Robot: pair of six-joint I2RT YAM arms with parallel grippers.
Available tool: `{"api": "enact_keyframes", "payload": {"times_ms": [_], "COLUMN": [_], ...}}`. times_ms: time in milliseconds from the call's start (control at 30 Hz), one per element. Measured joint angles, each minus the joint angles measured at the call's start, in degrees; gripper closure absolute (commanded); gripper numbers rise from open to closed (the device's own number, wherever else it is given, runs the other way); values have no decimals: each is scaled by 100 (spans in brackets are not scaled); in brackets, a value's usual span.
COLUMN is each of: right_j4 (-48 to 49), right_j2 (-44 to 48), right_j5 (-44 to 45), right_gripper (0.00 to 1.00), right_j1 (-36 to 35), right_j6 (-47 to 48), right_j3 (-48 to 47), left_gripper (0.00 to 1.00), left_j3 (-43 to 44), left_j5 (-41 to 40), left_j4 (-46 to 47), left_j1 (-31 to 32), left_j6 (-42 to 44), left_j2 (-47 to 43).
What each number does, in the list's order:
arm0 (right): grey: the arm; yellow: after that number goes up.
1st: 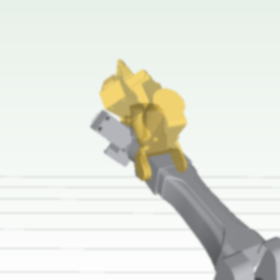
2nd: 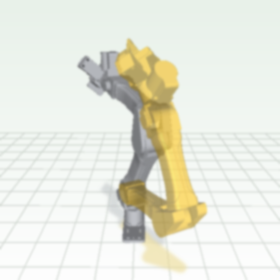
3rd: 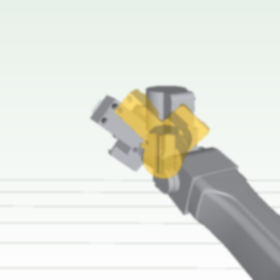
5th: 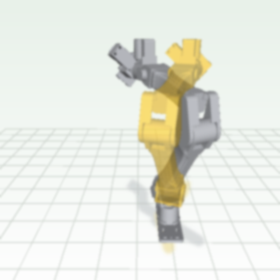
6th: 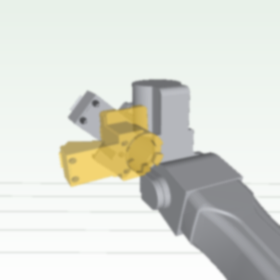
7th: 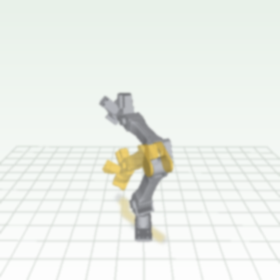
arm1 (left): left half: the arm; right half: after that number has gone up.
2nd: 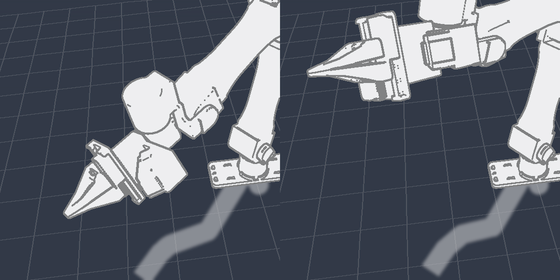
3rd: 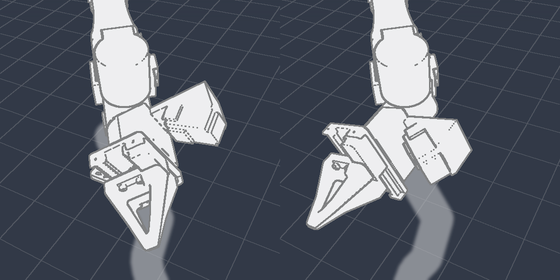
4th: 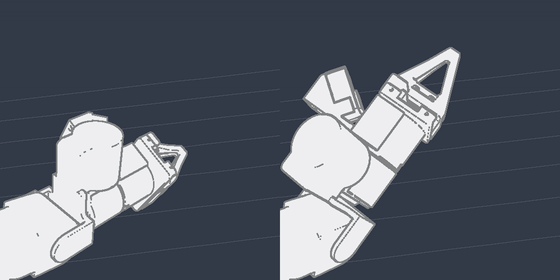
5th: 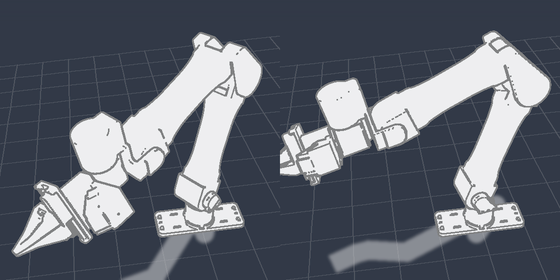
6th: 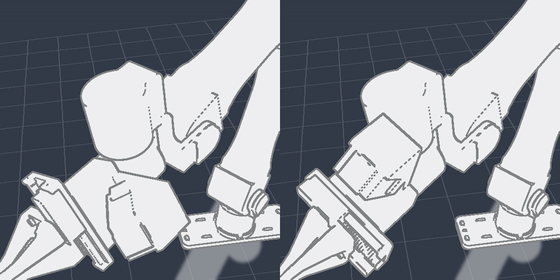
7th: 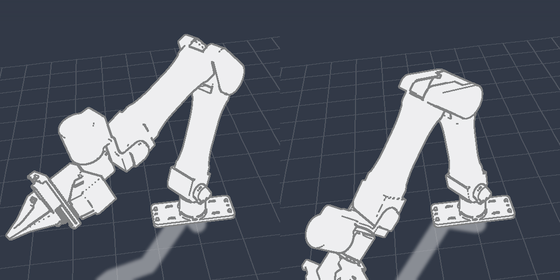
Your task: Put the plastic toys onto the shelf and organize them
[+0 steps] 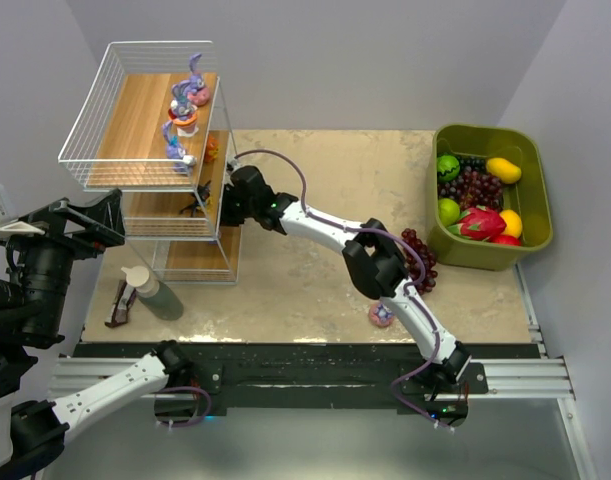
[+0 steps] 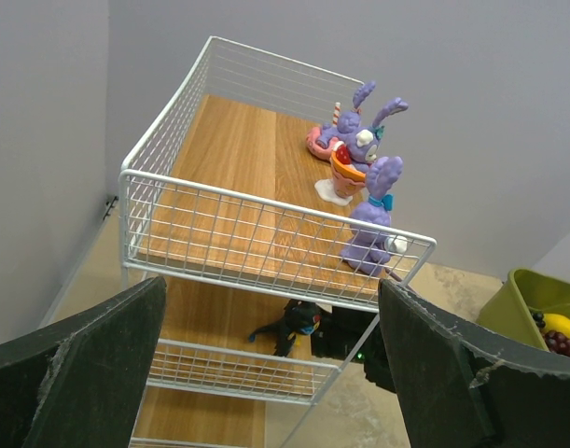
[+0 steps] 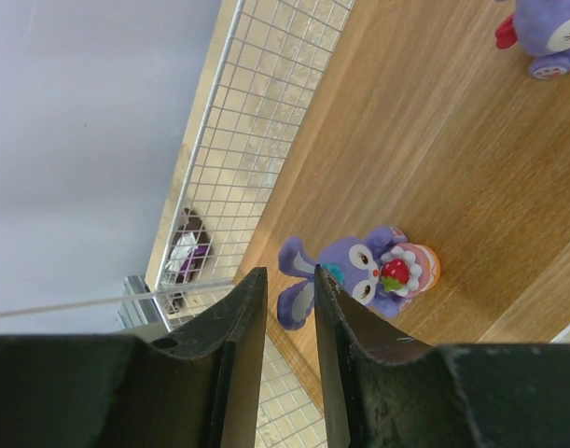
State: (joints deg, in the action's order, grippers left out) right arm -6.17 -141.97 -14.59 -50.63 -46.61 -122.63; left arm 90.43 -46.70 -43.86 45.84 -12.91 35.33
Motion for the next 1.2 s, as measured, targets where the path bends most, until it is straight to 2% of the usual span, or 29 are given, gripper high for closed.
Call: {"api": "enact_keyframes", "payload": {"times_ms": [167, 267, 500, 600, 1033, 1200], "right_j4": [109, 116, 98, 87, -144, -120], "right_j2": [11, 59, 232, 256, 492, 741], "right_j5": [-13, -9, 33, 85, 1016, 1355], "right_gripper": [69, 74, 94, 98, 100, 100], "right_j1": [-11, -11, -11, -20, -223, -326], "right_j6": [52, 74, 125, 127, 116, 79], "right_j3": [94, 170, 315, 315, 518, 898], "left_gripper": [0, 1, 0, 0, 1, 0], "left_j3": [0, 0, 0, 0, 0, 0], "left_j5": [-7, -9, -24, -26, -28, -31], "left_j4": [0, 0, -2, -2, -13, -15], "left_j1": [0, 0, 0, 0, 0, 0], "left_j6": [0, 0, 0, 0, 0, 0], "left_j2": [0, 0, 0, 0, -13, -17]}}
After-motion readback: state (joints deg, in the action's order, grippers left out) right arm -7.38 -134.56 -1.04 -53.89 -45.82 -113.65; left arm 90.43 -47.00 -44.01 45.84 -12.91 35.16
